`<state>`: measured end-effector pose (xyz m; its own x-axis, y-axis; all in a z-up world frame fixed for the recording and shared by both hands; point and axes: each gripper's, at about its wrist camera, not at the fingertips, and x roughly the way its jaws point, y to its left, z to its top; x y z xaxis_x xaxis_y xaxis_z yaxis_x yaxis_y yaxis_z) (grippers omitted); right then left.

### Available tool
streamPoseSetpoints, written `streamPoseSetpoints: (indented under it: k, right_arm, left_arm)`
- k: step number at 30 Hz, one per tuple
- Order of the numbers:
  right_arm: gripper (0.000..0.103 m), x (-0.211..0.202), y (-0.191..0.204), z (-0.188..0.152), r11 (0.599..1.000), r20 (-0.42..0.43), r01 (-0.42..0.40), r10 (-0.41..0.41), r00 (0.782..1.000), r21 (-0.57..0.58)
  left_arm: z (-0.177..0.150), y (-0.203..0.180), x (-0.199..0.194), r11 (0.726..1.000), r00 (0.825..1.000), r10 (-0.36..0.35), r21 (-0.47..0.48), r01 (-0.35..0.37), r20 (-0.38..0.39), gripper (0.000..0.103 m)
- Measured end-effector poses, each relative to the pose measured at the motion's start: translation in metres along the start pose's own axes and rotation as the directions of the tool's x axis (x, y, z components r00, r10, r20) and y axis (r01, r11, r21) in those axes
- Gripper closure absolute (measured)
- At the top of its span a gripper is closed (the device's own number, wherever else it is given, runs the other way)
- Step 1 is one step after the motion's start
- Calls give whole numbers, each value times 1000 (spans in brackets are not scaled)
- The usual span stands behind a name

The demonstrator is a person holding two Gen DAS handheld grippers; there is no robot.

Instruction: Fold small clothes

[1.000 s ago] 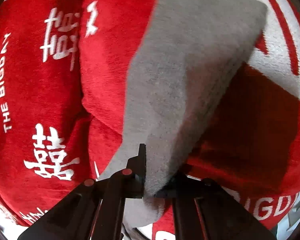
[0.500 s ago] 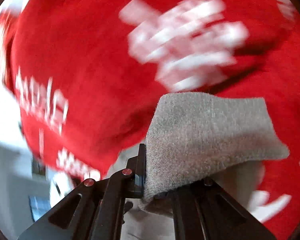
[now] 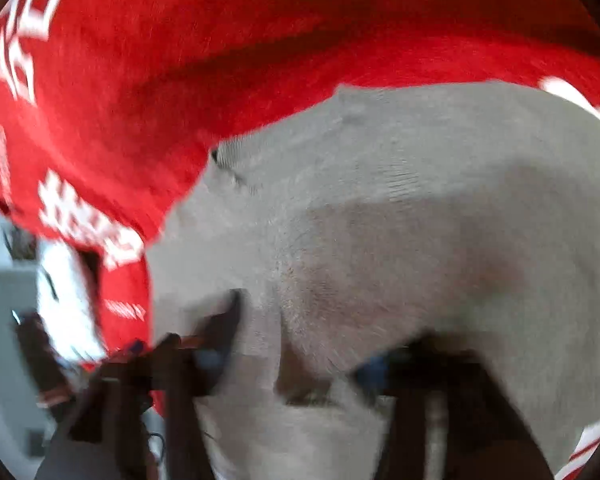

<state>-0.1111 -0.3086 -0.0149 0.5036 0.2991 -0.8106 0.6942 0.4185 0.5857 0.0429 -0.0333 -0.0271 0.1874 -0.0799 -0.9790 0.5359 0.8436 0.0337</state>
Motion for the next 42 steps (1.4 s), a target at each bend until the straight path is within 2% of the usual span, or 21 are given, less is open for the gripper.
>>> streamPoseSetpoints:
  k: [3, 5, 6, 8, 10, 14, 17, 19, 21, 23, 26, 30, 33, 35, 36, 37, 38, 39, 40, 41, 42]
  right_arm:
    - [36, -20, -18, 5, 994, 92, 27, -37, 995, 104]
    - [69, -24, -25, 13, 985, 125, 27, -48, 991, 171]
    - [96, -23, -25, 16, 984, 124, 39, -61, 990, 173]
    - [96, -20, -7, 21, 993, 139, 57, -71, 988, 102]
    - [96, -12, 24, 20, 997, 134, 62, -55, 990, -50]
    - [92, 30, 88, -8, 951, -4, 28, -31, 1000, -308]
    - [87, 61, 103, -33, 926, -116, 32, -81, 990, -376]
    - [63, 75, 101, -45, 929, -177, 26, -98, 979, -370]
    - [52, 76, 96, -54, 933, -197, 26, -103, 975, -358]
    - [52, 61, 82, -61, 935, -189, 27, -99, 977, -353]
    - [52, 37, 56, -67, 955, -179, 44, -100, 979, -293]
    - [52, -15, -24, -75, 998, -132, 61, -63, 989, -20]
    - [52, -42, -73, -84, 976, -42, 23, -15, 999, 217]
    - [52, -53, -101, -89, 934, 31, -26, 16, 999, 357]
    - [52, -58, -115, -91, 904, 67, -55, 29, 997, 423]
    - [52, -59, -124, -93, 879, 96, -82, 41, 995, 470]
    - [53, -60, -131, -94, 855, 125, -114, 58, 990, 506]
    - [75, -60, -135, -94, 839, 148, -136, 67, 987, 527]
    - [97, -61, -137, -93, 838, 159, -131, 54, 986, 529]
    - [97, -62, -136, -90, 850, 145, -102, 30, 989, 518]
    - [97, -64, -133, -88, 867, 137, -82, 17, 990, 491]
  left_arm:
    - [5, 9, 3, 999, 999, -49, -20, 49, -6, 1]
    - [7, 14, 5, 994, 995, -100, -39, 99, -8, 1]
    - [9, 17, 5, 990, 991, -133, -52, 133, -7, 1]
    - [12, 24, 3, 976, 979, -206, -76, 205, 0, 1]
    - [13, 28, 0, 963, 967, -254, -92, 255, 13, 1]
    - [17, 44, -1, 937, 946, -322, -133, 323, 35, 1]
    - [18, 55, 3, 911, 929, -369, -184, 369, 34, 1]
    - [17, 60, 10, 900, 924, -383, -220, 378, 20, 1]
    - [14, 59, 14, 900, 925, -381, -231, 371, 1, 1]
    - [11, 53, 17, 901, 922, -386, -220, 374, -12, 1]
    - [9, 42, 20, 904, 919, -394, -189, 383, -27, 1]
    - [8, 29, 26, 901, 910, -411, -179, 396, -55, 1]
    - [9, 22, 29, 901, 907, -417, -165, 402, -65, 1]
    - [12, 19, 29, 899, 903, -425, -154, 411, -69, 1]
    - [14, 16, 28, 897, 900, -430, -149, 417, -68, 4]
    - [15, 14, 27, 895, 899, -434, -142, 422, -64, 19]
    - [17, 11, 28, 893, 895, -440, -134, 429, -69, 28]
    - [19, 8, 29, 893, 892, -444, -127, 433, -83, 54]
    - [21, 5, 32, 886, 883, -459, -123, 447, -96, 89]
    - [22, 3, 34, 881, 877, -469, -122, 456, -105, 95]
    - [22, 3, 33, 880, 876, -471, -121, 459, -101, 95]
